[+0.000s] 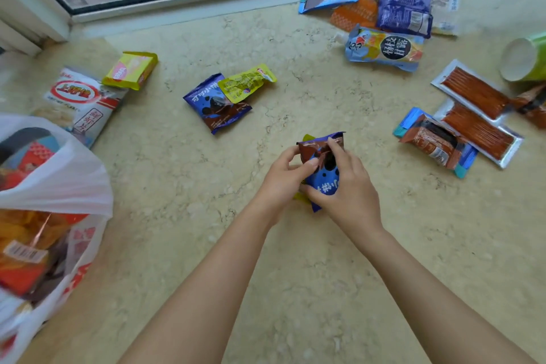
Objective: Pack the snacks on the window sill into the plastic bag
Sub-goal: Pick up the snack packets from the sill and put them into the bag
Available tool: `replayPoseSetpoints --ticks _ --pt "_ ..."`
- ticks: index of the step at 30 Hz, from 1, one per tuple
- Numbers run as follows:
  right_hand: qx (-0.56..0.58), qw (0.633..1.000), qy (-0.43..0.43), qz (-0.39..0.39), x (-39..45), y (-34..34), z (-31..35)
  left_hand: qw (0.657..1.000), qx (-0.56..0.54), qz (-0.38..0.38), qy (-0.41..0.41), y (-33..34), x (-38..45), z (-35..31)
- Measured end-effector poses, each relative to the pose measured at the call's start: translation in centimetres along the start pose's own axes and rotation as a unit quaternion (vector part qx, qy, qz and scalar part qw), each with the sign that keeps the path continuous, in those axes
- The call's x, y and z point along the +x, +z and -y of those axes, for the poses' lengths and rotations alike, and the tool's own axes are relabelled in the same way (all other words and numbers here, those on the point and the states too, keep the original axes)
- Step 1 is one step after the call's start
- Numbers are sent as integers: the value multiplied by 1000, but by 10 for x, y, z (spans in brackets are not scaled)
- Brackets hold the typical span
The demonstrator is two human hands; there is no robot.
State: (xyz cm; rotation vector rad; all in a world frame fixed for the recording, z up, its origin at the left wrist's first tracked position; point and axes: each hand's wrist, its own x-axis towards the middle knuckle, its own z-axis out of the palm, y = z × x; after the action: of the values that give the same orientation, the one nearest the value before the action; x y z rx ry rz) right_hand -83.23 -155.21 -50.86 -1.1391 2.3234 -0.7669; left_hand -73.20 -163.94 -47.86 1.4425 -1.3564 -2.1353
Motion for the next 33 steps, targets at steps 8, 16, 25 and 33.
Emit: replayPoseSetpoints --ticks 8,16,25,33 --pt "120 991 -51 -8 -32 16 57 997 -21 -52 62 -72 -60 -2" --pt "146 978 -142 44 -90 42 149 936 90 -271 206 -196 -172 -13" --pt "129 943 -294 91 -168 81 257 834 190 -469 222 -315 -256 5" --pt "98 943 -296 114 -165 140 307 530 689 -427 249 -375 -197 8"
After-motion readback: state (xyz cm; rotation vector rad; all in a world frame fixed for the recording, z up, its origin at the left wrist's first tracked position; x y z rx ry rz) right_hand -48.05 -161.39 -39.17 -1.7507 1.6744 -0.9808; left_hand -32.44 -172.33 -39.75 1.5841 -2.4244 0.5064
